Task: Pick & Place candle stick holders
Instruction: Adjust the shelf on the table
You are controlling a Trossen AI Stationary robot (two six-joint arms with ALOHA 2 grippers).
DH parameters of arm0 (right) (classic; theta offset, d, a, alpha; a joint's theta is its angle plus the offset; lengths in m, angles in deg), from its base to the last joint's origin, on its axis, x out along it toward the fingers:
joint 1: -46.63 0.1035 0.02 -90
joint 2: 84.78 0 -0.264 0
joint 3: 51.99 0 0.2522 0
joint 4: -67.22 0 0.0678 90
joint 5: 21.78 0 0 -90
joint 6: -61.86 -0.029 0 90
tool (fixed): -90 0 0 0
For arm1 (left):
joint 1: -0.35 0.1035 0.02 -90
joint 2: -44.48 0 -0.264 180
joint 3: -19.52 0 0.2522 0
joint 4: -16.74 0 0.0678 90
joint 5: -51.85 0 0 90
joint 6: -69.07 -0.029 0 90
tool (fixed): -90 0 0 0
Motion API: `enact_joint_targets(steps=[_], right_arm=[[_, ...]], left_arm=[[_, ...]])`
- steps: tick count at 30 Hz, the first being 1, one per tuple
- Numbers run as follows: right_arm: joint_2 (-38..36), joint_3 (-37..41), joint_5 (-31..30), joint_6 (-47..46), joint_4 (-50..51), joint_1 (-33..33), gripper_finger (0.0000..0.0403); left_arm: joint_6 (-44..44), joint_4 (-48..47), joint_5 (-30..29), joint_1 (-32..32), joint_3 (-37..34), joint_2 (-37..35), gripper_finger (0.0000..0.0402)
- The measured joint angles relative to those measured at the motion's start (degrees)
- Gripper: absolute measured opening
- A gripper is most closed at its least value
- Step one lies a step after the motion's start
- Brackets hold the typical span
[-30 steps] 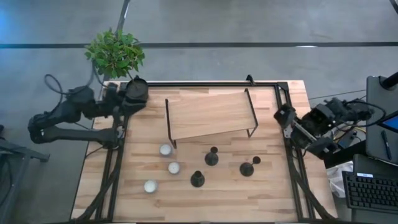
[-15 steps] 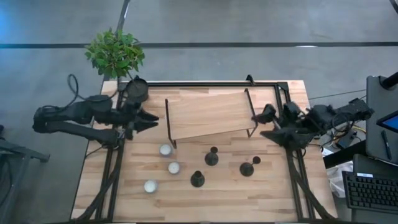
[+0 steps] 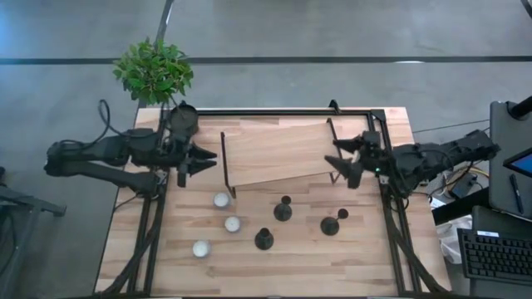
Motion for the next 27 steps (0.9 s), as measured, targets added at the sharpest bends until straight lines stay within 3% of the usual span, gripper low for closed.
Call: enact_joint_targets(steps=[6, 10, 13, 15, 23, 27], right_arm=[[-0.1, -8.5, -2.1, -14.5, 23.6, -0.4, 0.0366], [0.5, -11.1, 6.0, -22.7, 34.2, -0.3, 0.0366], [1.4, -10.6, 14.5, -23.1, 33.8, -0.3, 0.0366], [2.2, -9.7, 16.3, -22.3, 33.3, -0.3, 0.0366], [4.1, -7.7, 13.3, -25.3, 37.2, -0.6, 0.0366], [4.3, -7.0, 13.5, -21.8, 36.5, -0.6, 0.0366]], left_arm=[[-0.1, -0.4, -1.5, 0.0, 0.0, -0.1, 0.0149], [-0.8, -0.6, -3.9, 0.0, 0.0, -0.6, 0.0149], [-2.4, -1.0, -6.7, 0.0, 0.0, -1.0, 0.0149], [-3.2, -1.1, -8.2, 0.0, 0.0, -1.4, 0.0149], [-3.3, -1.1, -9.8, 0.0, 0.0, -2.1, 0.0149], [-3.3, -1.1, -9.8, 0.0, 0.0, -2.2, 0.0149]])
